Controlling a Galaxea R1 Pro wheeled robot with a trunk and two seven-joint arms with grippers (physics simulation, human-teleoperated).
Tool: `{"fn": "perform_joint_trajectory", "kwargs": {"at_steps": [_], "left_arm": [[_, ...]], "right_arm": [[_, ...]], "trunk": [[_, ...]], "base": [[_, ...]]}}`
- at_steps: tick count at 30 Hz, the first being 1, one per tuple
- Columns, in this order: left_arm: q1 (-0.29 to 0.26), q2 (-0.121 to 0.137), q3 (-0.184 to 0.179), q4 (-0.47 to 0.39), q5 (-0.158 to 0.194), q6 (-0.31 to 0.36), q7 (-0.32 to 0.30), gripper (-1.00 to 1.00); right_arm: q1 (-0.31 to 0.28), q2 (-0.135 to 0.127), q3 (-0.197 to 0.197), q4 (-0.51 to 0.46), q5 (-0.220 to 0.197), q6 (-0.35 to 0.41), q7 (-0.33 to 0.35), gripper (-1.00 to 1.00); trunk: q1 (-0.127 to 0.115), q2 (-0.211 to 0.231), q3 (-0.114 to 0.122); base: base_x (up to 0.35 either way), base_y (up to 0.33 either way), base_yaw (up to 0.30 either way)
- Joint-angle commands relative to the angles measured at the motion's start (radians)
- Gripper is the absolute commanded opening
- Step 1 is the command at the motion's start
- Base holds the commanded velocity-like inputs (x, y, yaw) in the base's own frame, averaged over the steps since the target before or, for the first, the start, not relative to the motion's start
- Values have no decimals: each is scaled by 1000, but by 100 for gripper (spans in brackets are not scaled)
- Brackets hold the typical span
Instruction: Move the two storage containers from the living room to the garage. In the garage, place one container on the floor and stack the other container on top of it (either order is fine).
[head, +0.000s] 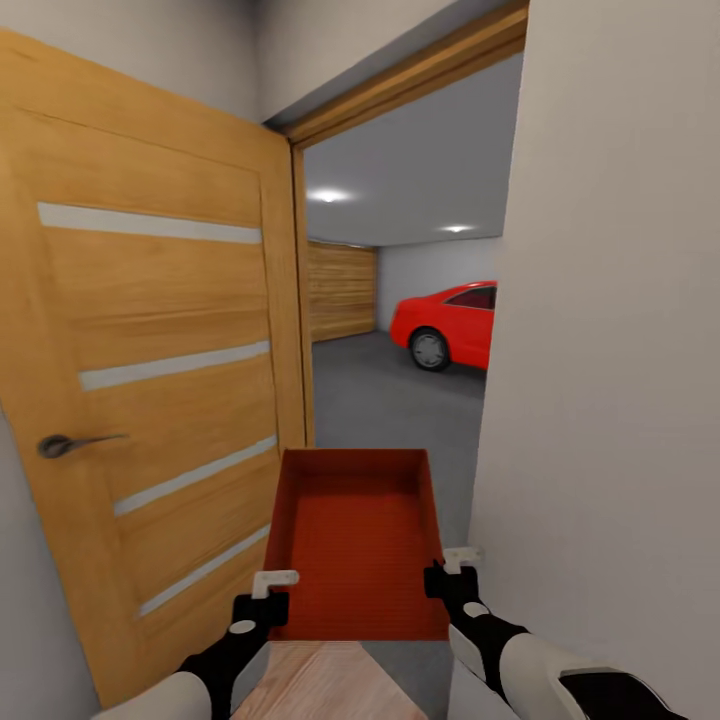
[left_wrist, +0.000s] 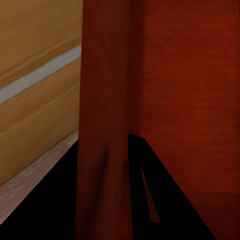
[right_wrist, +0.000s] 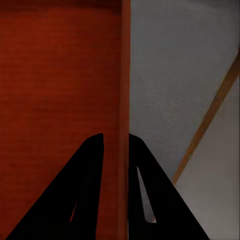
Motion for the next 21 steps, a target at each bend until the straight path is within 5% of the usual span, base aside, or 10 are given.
{"fn": "perform_joint_trajectory", "kwargs": {"at_steps": [1, 13, 21], "left_arm": [[-2, 16, 56, -2, 2, -6, 12, -100], [-2, 16, 56, -2, 1, -6, 12, -100], [-2, 16, 56, -2, 0, -6, 12, -100]], "right_arm": [[-1, -5, -28, 3, -19, -6, -11, -100], [-1, -5, -27, 3, -17, -6, -11, -100], [-1, -5, -27, 3, -18, -6, -11, -100]], "trunk": [[1, -1, -2], [1, -1, -2], [1, -1, -2]], "base": [[321, 43, -42], [321, 116, -10], [320, 167, -218]]}}
